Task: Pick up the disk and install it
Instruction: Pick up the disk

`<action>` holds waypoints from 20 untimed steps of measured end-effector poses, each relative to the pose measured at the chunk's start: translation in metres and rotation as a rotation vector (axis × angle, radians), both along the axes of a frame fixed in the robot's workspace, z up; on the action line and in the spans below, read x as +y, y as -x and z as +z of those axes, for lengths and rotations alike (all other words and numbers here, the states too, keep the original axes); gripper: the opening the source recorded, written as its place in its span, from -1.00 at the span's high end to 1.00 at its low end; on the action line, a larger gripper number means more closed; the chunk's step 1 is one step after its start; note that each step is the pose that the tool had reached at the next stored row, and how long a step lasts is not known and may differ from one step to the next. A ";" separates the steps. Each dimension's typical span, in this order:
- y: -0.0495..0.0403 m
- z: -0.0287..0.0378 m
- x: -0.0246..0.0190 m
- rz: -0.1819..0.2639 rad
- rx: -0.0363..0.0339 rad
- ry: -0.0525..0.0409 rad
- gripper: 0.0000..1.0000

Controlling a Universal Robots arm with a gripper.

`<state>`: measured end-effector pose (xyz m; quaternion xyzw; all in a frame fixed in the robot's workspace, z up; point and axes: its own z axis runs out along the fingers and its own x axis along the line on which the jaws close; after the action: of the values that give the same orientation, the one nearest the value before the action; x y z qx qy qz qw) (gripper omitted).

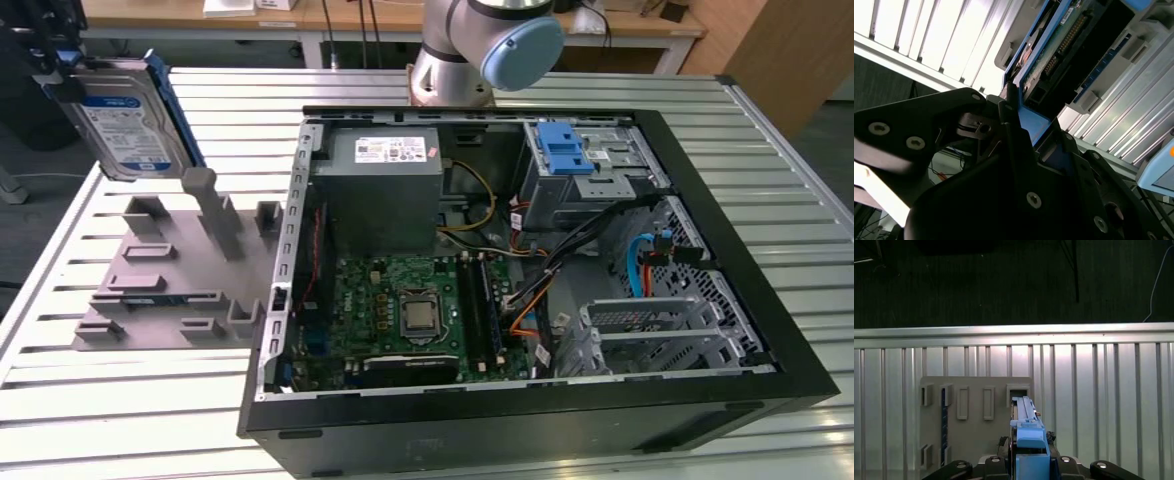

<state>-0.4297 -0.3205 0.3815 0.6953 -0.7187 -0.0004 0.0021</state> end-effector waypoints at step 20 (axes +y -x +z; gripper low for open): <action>0.0000 0.0077 0.0000 0.000 0.0001 0.0000 0.27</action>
<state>-0.4297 -0.3205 0.3892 0.6953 -0.7187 -0.0004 0.0022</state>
